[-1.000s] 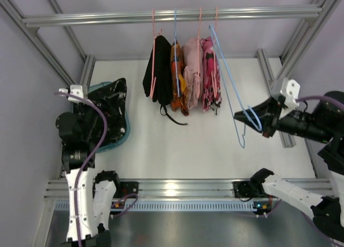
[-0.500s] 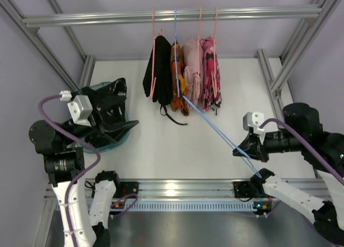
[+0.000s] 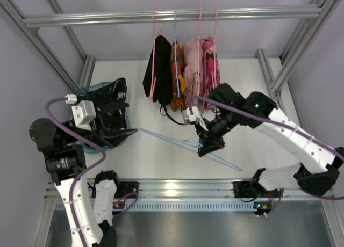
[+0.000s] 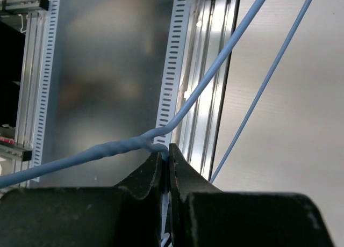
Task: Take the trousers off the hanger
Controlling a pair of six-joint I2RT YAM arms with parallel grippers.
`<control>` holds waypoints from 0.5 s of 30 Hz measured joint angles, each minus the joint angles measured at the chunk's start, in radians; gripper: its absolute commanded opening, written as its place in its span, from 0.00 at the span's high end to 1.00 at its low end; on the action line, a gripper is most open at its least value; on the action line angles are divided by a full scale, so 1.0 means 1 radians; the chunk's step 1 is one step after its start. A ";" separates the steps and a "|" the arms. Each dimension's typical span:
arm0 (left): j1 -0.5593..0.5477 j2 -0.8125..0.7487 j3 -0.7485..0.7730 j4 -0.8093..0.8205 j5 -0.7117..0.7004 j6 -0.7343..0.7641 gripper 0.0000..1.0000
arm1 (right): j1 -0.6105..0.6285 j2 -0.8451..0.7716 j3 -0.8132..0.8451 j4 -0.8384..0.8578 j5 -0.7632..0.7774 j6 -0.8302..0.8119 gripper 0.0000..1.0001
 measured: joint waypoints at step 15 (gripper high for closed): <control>-0.037 0.075 -0.140 0.000 0.013 -0.006 0.15 | 0.026 0.315 0.341 0.044 -0.110 0.063 1.00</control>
